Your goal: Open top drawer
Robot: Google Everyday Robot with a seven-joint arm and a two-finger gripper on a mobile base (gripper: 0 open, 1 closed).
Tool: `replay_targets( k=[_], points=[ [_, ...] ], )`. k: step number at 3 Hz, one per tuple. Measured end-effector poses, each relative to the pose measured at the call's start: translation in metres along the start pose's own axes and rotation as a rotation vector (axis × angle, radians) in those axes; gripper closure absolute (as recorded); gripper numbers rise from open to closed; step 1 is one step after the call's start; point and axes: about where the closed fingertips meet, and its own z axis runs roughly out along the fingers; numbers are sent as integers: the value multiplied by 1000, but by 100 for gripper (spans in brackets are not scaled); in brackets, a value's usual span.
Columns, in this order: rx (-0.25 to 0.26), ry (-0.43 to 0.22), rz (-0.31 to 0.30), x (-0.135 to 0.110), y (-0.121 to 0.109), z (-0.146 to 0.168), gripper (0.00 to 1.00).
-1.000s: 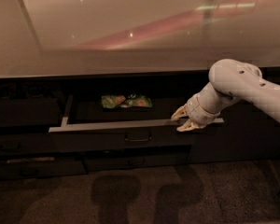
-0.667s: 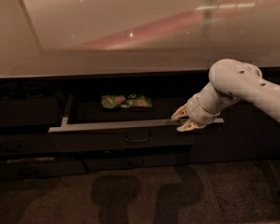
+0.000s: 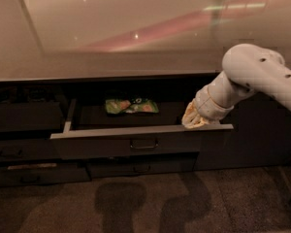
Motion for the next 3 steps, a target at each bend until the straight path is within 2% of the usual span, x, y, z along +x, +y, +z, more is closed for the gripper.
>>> replay_targets(
  k=[1, 2, 3],
  points=[
    [34, 14, -30, -16, -8, -27, 100],
    [34, 14, -30, -16, -8, -27, 100],
    [28, -75, -35, -15, -8, -23, 100]
  ],
)
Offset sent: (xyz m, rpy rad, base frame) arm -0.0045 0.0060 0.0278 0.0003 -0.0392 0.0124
